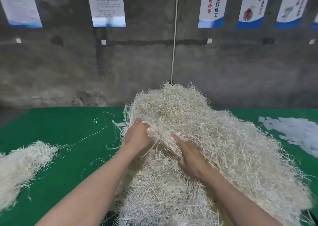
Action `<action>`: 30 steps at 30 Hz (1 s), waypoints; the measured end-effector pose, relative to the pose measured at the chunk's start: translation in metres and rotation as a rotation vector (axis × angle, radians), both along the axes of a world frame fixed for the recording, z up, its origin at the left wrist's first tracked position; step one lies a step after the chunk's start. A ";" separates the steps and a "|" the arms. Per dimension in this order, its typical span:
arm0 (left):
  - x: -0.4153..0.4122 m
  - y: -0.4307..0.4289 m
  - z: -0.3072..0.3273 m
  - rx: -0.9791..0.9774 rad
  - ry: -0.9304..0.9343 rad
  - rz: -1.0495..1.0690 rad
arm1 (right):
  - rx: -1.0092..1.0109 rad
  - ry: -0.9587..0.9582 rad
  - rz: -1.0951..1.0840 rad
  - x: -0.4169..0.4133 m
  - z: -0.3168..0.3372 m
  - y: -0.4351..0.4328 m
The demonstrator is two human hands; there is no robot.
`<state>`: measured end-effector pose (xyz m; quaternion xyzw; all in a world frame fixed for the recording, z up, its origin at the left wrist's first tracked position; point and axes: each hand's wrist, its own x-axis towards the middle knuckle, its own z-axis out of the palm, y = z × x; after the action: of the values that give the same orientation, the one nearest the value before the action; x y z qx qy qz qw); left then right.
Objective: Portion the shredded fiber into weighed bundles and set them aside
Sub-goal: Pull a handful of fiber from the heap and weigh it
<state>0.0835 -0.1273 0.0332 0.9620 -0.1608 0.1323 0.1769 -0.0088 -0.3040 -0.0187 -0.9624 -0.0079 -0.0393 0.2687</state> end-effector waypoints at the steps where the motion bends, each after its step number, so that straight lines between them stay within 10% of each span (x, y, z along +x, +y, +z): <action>1: 0.001 -0.002 -0.002 -0.067 0.011 0.013 | -0.002 -0.025 0.015 -0.002 -0.002 -0.001; 30: -0.003 0.041 0.020 0.051 -0.201 0.017 | -0.478 -0.569 -0.032 0.006 0.036 0.046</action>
<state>0.0803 -0.0863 0.0529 0.9494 -0.1727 0.2255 0.1342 -0.0032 -0.2575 0.0177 -0.9485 -0.0762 -0.3066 0.0229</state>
